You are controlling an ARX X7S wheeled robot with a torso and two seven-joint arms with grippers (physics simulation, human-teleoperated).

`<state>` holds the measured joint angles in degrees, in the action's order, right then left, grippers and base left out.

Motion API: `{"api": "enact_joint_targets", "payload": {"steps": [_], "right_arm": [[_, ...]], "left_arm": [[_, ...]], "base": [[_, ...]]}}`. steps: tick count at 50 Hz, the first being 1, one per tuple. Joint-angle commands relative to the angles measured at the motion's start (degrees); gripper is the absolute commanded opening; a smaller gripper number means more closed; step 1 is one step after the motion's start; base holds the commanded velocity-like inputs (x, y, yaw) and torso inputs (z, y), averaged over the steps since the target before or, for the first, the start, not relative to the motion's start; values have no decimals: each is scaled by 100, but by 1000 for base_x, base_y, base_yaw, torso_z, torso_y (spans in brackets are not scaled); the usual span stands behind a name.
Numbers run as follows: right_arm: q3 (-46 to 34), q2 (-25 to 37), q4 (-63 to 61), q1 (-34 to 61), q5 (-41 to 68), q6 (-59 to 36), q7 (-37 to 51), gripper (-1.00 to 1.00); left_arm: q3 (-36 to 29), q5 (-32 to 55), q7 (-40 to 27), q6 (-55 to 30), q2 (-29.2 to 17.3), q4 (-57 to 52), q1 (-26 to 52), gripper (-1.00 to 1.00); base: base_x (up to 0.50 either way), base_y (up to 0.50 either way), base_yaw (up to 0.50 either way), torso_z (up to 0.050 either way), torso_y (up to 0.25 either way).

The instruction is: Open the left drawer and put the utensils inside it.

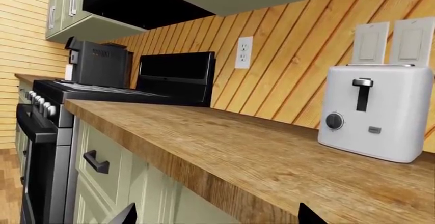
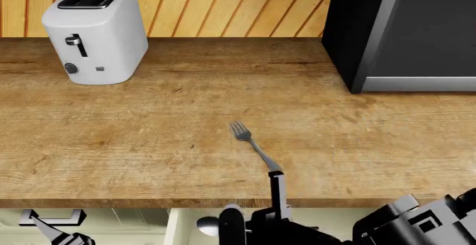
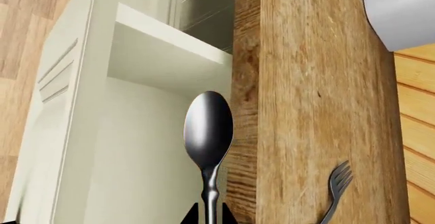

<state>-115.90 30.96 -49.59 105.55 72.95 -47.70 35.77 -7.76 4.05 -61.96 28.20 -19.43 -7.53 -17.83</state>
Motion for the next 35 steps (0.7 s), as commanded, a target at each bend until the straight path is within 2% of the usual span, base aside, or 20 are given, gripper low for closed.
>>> {"api": "enact_joint_targets", "payload": {"steps": [1, 28, 29, 35], "right_arm": [[-147, -217, 167, -289, -221, -91, 38, -100], [-354, -230, 332, -594, -540, -108, -44, -100], [-368, -224, 325, -596, -558, -117, -42, 100], [-342, -166, 262, -510, -563, -126, -48, 100]], "left_arm": [[-7, 11, 3, -22, -3, 12, 13, 100], [-15, 10, -9, -47, -1, -4, 2, 100], [-14, 12, -9, -43, -2, -3, 3, 100], [-10, 16, -10, -34, -4, 1, 7, 100]], "base": [[0, 0, 0, 0, 0], [0, 0, 0, 0, 0], [0, 0, 0, 0, 0], [0, 0, 0, 0, 0]]}}
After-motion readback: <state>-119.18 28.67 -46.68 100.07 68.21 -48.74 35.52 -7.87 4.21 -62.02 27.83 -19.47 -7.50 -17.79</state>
